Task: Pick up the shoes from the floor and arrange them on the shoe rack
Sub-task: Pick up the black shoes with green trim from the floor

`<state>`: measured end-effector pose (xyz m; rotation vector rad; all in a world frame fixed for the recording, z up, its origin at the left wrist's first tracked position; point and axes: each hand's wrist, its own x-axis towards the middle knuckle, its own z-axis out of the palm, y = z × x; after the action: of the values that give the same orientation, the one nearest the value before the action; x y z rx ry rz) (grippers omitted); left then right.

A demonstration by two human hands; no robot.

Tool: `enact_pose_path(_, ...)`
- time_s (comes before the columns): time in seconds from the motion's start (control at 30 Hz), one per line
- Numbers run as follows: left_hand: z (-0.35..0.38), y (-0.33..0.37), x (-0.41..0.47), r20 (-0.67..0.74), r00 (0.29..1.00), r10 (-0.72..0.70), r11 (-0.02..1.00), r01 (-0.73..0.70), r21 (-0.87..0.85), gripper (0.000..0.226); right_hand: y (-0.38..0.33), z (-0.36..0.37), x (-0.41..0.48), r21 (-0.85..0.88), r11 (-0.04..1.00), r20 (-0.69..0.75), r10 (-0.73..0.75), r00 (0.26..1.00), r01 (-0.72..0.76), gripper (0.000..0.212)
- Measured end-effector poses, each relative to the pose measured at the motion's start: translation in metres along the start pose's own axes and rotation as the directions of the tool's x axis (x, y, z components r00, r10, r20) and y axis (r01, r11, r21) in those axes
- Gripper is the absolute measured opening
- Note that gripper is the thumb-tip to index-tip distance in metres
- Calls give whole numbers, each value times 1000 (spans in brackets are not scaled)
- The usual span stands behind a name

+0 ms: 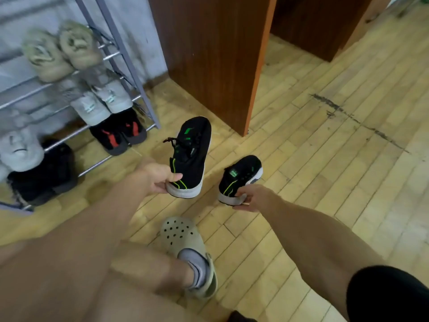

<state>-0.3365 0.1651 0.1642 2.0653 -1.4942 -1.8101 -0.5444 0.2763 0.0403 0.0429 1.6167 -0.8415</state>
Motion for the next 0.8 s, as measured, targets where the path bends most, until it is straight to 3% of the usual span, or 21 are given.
enact_pose_path(0.1,-25,0,-29,-84,996,41,998,-46,-49,9,-22,16,-28,-94,994,36,-55,998,58,17)
enact_pose_path(0.27,-78,12,-71,-276,954,119,973,-167,-158,28,-77,50,-84,-236,940,93,-229,969,245,16)
enact_pose_path(0.37,-106,28,-102,-326,932,158,946,-238,-221,26,-113,68,-119,-213,908,90,-349,933,360,36)
enact_pose_path(0.5,-142,47,-133,-410,883,229,853,-385,-353,26,-159,100,-164,-170,834,97,-516,851,525,16)
enact_pose_path(0.73,-210,74,-164,-568,792,224,724,-526,-447,18,-227,175,-226,-67,699,195,-691,696,712,13)
enact_pose_path(0.8,-226,76,-164,-582,784,215,705,-537,-463,21,-239,193,-242,-34,676,238,-710,663,736,21)
